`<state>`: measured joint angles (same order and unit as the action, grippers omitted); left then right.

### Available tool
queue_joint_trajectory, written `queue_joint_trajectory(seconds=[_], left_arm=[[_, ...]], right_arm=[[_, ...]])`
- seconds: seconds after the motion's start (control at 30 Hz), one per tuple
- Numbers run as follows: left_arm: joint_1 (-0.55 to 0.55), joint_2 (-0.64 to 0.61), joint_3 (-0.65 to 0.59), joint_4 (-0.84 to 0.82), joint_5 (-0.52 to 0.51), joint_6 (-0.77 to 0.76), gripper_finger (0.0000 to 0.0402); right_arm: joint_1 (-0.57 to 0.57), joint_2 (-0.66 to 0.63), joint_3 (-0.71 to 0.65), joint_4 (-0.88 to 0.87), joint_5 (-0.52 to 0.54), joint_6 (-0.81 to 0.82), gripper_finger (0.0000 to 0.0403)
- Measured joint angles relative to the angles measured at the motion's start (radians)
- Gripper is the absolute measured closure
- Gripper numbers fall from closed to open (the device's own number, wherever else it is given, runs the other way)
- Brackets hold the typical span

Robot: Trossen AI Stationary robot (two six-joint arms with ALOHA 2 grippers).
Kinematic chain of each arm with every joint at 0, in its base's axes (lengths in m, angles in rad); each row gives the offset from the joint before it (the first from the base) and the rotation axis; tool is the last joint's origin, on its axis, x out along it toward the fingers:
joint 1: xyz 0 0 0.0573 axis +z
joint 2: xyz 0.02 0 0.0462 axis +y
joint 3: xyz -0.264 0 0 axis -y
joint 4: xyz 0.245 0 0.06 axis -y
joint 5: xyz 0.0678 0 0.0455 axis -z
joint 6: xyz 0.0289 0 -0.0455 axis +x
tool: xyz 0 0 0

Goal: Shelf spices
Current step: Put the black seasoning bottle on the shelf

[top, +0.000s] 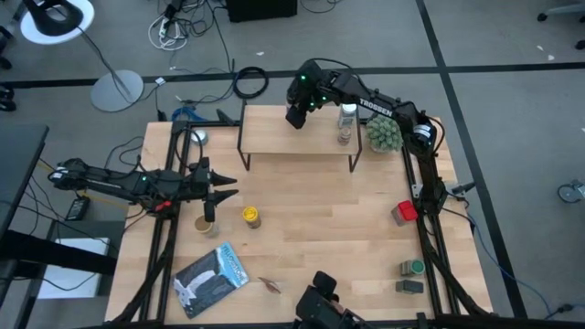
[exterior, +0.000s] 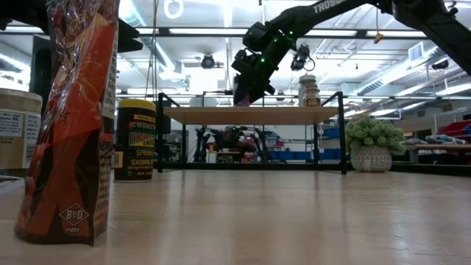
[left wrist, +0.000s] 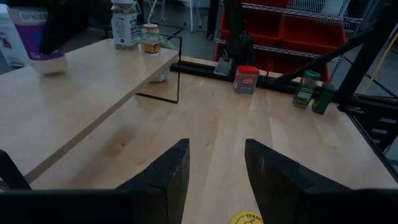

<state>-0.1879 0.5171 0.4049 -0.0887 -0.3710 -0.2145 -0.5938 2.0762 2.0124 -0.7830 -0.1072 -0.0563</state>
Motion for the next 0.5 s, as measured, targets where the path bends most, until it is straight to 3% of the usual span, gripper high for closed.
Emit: queue_joint_trajectory(seconds=[0.5], left_arm=[[0.000, 0.000, 0.000, 0.000, 0.000, 0.000, 0.0241]], right_arm=[[-0.003, 0.000, 0.000, 0.003, 0.028, 0.013, 0.0153]])
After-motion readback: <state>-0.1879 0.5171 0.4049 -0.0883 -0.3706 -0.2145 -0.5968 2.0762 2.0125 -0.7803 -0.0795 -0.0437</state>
